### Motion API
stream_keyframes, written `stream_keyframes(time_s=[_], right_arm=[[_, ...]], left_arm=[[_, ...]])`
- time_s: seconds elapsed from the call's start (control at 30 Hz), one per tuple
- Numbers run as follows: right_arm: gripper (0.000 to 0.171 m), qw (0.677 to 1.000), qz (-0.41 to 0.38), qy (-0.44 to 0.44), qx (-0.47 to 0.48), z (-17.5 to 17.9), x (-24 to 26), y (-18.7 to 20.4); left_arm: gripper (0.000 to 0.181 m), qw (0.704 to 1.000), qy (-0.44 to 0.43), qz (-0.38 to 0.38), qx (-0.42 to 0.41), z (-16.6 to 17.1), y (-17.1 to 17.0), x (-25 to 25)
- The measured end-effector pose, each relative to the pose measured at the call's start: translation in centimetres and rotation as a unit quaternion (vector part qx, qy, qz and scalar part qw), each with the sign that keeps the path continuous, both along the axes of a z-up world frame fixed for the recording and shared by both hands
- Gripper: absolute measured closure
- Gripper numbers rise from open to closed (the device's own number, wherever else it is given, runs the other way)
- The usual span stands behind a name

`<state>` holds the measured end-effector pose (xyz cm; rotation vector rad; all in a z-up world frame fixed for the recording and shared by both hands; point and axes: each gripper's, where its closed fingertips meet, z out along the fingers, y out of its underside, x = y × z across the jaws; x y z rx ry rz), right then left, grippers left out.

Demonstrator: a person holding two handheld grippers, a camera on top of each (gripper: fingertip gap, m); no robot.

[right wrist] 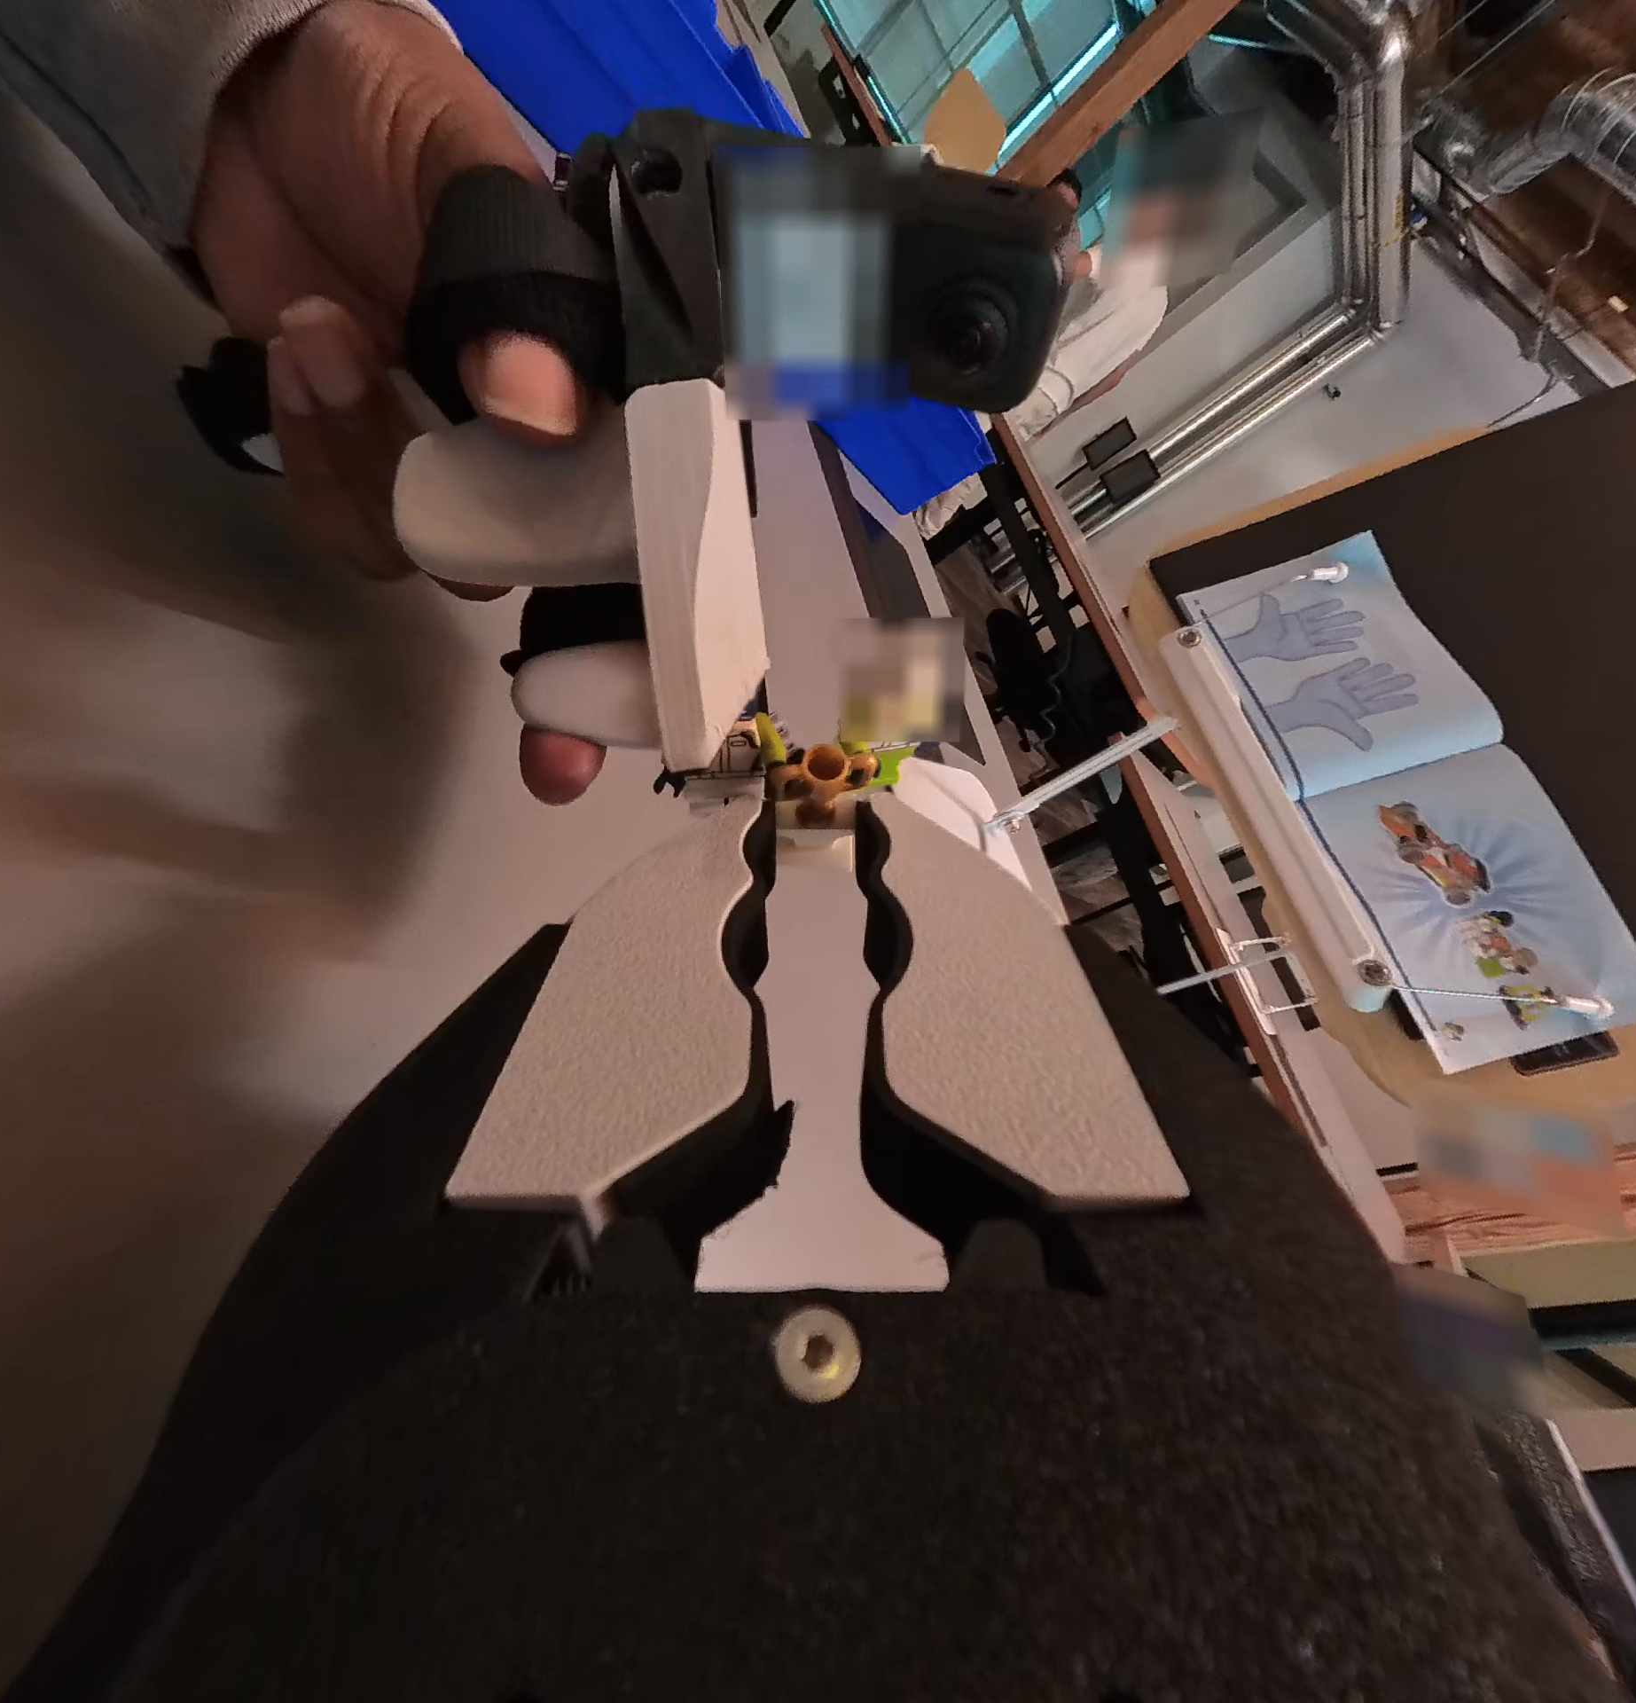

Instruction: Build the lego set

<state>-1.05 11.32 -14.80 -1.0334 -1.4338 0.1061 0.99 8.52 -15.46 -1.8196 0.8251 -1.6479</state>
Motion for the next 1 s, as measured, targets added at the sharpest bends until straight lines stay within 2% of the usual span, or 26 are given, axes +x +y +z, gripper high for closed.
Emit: stream_keyframes(time_s=[0.53, 1.0], right_arm=[[0.155, 0.999, -0.014, -0.009, 0.032, 0.05, -0.29, -0.05], [0.155, 1.0, -0.005, 0.008, -0.019, -0.32, -0.16, 0.21]], left_arm=[[0.132, 1.0, 0.014, 0.006, 0.008, -0.01, -0.2, -0.23], [0.133, 1.0, 0.021, -0.009, -0.016, -0.29, -0.42, -0.34]])
